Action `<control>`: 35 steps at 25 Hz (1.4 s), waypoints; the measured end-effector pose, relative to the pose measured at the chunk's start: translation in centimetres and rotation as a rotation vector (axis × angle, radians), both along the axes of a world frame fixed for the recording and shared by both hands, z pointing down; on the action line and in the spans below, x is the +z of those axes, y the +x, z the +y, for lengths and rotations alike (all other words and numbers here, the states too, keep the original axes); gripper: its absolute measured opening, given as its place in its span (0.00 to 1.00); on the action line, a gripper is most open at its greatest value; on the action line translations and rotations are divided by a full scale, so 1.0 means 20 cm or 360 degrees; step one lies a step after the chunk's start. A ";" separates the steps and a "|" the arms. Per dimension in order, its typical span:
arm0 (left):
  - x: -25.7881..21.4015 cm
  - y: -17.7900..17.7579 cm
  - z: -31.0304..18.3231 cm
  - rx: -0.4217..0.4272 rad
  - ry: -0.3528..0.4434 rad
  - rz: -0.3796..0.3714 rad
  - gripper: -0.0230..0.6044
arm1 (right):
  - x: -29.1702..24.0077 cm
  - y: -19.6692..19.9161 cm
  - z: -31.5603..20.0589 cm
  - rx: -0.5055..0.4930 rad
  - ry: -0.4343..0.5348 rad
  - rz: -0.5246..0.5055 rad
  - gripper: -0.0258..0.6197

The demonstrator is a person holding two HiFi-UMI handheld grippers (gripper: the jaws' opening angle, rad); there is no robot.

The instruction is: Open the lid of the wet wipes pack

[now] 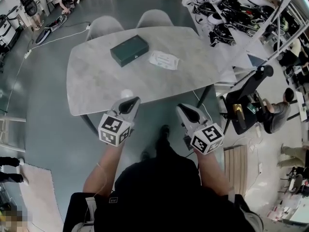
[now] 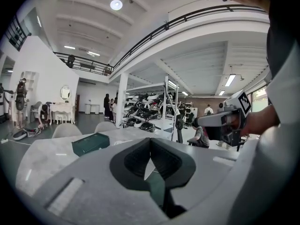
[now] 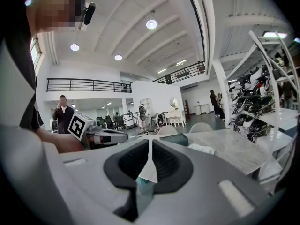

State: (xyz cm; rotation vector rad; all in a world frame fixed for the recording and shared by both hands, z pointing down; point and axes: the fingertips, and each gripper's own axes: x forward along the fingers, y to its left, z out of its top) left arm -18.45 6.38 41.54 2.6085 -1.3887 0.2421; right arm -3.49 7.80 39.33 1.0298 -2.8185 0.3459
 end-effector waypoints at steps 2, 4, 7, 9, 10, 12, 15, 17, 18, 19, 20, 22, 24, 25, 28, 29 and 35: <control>0.01 0.02 -0.07 -0.0003 -0.0012 -0.0011 0.05 | 0.01 0.01 -0.08 -0.0009 -0.0004 -0.0013 0.08; 0.02 0.04 -0.15 -0.0007 -0.0025 -0.0024 0.05 | 0.02 0.02 -0.18 -0.0017 -0.0014 -0.0031 0.08; 0.04 0.07 -0.31 -0.0022 -0.0045 -0.0039 0.05 | 0.05 0.04 -0.36 -0.0042 -0.0031 -0.0046 0.08; 0.06 0.10 -0.44 -0.0027 -0.0066 -0.0051 0.05 | 0.07 0.06 -0.49 -0.0060 -0.0048 -0.0051 0.08; 0.07 0.13 -0.52 -0.0025 -0.0075 -0.0067 0.05 | 0.07 0.07 -0.57 -0.0069 -0.0055 -0.0052 0.08; 0.09 0.18 -0.67 -0.0016 -0.0082 -0.0111 0.05 | 0.09 0.10 -0.72 -0.0086 -0.0067 -0.0050 0.08; 0.12 0.27 -0.88 -0.0006 -0.0097 -0.0142 0.05 | 0.15 0.15 -0.94 -0.0109 -0.0105 -0.0053 0.08; 0.15 0.32 -1.00 -0.0006 -0.0117 -0.0152 0.05 | 0.19 0.16 -1.06 -0.0148 -0.0130 -0.0054 0.08; 0.16 0.34 -1.05 -0.0011 -0.0125 -0.0159 0.05 | 0.22 0.17 -1.10 -0.0173 -0.0140 -0.0051 0.08; 0.16 0.35 -1.10 -0.0018 -0.0132 -0.0163 0.05 | 0.23 0.17 -1.14 -0.0197 -0.0147 -0.0046 0.08; 0.16 0.36 -1.15 -0.0025 -0.0135 -0.0167 0.05 | 0.25 0.17 -1.19 -0.0215 -0.0154 -0.0039 0.08; 0.16 0.37 -1.23 -0.0031 -0.0139 -0.0178 0.05 | 0.27 0.17 -1.27 -0.0228 -0.0174 -0.0029 0.08; 0.17 0.37 -1.29 -0.0023 -0.0150 -0.0188 0.05 | 0.29 0.16 -1.33 -0.0220 -0.0194 -0.0034 0.08; 0.17 0.37 -1.32 -0.0020 -0.0156 -0.0188 0.05 | 0.29 0.16 -1.35 -0.0216 -0.0202 -0.0036 0.08; 0.18 0.33 -1.38 -0.0010 -0.0165 -0.0194 0.05 | 0.30 0.12 -1.40 -0.0211 -0.0215 -0.0014 0.08; 0.19 0.32 -1.40 0.0001 -0.0164 -0.0201 0.05 | 0.31 0.10 -1.41 -0.0204 -0.0214 0.0004 0.08; 0.33 0.19 -1.47 0.0094 -0.0187 -0.0322 0.06 | 0.41 0.00 -1.51 -0.0085 -0.0250 0.0144 0.08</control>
